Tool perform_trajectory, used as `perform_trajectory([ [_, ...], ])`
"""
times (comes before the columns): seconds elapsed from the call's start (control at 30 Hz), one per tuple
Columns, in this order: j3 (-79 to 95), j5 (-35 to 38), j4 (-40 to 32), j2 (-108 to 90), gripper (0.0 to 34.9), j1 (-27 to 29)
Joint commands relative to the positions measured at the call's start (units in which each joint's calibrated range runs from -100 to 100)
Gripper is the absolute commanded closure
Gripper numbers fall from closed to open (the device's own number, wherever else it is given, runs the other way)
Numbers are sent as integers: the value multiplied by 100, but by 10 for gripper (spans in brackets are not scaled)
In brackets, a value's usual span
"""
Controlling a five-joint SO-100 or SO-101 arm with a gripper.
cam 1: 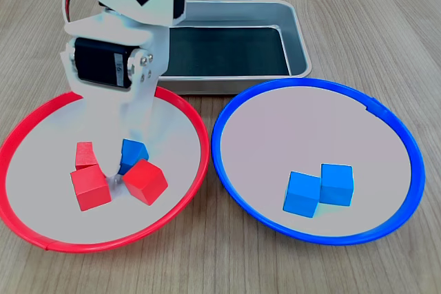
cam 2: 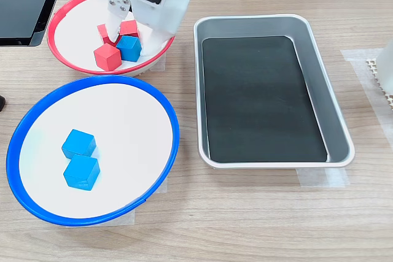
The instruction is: Relocate any blue block in the red dish to the blue dish, correcting any misplacements.
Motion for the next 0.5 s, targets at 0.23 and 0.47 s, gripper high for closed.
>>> perform_trajectory([
  [0.23,-34,-20,-233,-37,250,-6],
  [0.47,102,-44,-258,-276,345,135],
])
